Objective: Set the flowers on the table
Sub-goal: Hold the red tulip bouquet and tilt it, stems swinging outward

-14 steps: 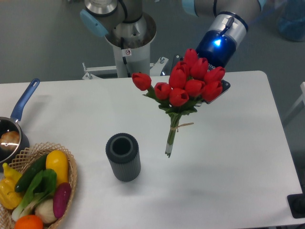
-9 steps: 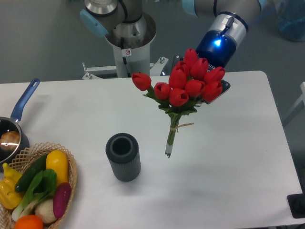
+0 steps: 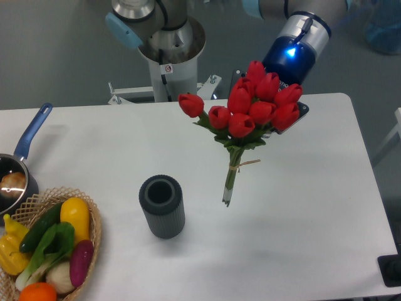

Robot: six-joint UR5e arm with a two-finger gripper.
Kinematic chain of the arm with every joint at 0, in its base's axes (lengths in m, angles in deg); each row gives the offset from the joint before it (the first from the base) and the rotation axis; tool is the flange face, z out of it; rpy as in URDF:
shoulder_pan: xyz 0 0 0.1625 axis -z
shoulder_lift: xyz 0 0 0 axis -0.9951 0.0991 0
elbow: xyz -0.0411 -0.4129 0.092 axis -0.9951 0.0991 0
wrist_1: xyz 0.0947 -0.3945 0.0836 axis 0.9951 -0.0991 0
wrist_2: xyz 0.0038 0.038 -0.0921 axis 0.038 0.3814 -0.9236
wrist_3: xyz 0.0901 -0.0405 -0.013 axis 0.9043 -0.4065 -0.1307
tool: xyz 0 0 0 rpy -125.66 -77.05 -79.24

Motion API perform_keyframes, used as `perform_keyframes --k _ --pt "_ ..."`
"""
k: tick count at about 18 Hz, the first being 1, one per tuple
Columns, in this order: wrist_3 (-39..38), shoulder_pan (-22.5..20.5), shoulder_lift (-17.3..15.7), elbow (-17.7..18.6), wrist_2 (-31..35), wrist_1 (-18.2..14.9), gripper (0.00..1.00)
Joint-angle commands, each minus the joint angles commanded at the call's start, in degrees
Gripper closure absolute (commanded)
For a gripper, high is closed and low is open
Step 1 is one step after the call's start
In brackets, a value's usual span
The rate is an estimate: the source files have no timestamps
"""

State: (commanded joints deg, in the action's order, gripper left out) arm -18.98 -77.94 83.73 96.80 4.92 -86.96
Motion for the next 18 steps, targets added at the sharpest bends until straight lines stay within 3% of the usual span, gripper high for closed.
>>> perform_keyframes --k 5,9,12,18 --pt "0.09 0.09 -0.35 -0.18 2.91 -0.09 0.53" --pt "0.96 1.75 -1.85 -0.44 13.53 -0.09 0.53" --pt "1.32 3.08 -1.76 -0.44 15.40 -0.18 0.61" --pt "5.09 4.66 -2.72 0.26 24.26 -0.26 0.59"
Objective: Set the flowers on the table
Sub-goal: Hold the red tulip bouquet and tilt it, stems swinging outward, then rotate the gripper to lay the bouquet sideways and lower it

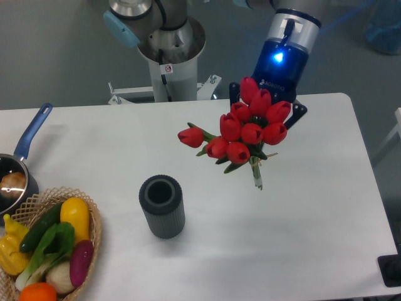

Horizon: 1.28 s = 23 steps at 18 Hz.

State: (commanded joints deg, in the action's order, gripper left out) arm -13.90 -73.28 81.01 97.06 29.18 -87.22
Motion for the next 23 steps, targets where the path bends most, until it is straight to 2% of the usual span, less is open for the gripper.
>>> perform_keyframes --k 3,7,11,15,20,23 --pt "2.64 0.18 -0.61 1.05 2.91 -0.09 0.58" --pt "8.18 0.27 -2.11 2.64 9.85 -2.63 0.52" --pt "11.33 0.53 -2.55 2.99 12.23 -4.31 0.52" --pt "19.86 1.40 -2.90 3.08 20.04 -9.31 0.52" --pt "21.55 5.10 -1.94 3.96 27.33 -10.81 0.52" --pt "22.68 7.65 0.17 3.87 32.35 -10.90 0.52"
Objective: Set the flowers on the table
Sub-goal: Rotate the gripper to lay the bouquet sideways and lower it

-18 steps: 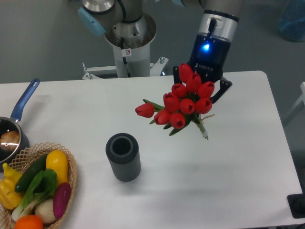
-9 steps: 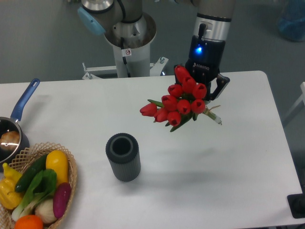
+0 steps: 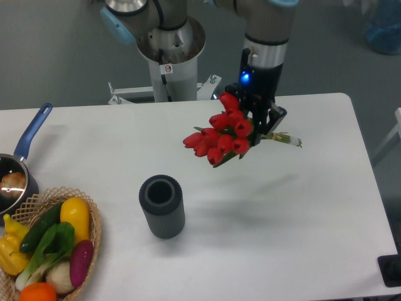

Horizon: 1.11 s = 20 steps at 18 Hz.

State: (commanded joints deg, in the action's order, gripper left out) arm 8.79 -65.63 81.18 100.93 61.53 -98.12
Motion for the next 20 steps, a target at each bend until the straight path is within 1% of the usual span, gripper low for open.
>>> perform_keyframes --k 3,5,7,8,12,17,20 --pt "1.50 0.18 2.37 -0.18 2.12 -0.18 0.52" --pt "1.59 1.49 3.77 -0.18 5.27 -0.09 0.52" --pt "1.68 3.68 6.23 -0.44 9.05 0.09 0.52" --pt "1.68 4.48 6.85 -0.62 10.20 0.17 0.52" --pt "1.85 5.36 8.44 0.00 11.79 0.00 0.52" --pt "2.91 5.72 10.28 -0.27 12.58 0.53 0.52" --pt "2.82 5.37 12.83 -0.79 12.50 0.79 0.52"
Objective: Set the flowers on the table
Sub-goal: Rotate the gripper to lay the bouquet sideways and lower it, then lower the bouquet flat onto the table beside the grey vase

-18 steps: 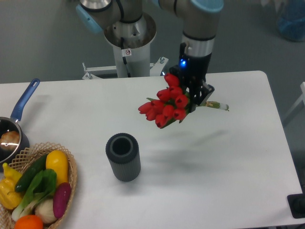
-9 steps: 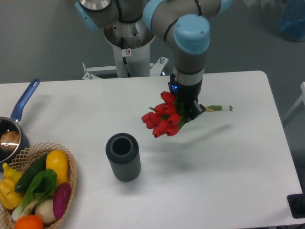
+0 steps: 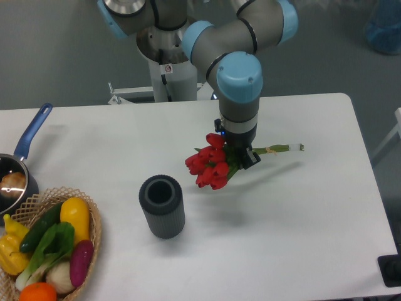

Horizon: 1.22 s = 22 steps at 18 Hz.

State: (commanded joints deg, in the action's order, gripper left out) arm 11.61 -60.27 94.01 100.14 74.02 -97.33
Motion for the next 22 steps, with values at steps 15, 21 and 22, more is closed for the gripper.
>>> perform_keyframes --k 15,21,22 --pt "-0.97 0.35 4.58 0.35 3.78 2.29 0.49" --pt "-0.97 0.44 5.81 0.35 3.78 2.29 0.49" --pt "-1.23 0.79 5.90 0.35 3.78 2.29 0.49"
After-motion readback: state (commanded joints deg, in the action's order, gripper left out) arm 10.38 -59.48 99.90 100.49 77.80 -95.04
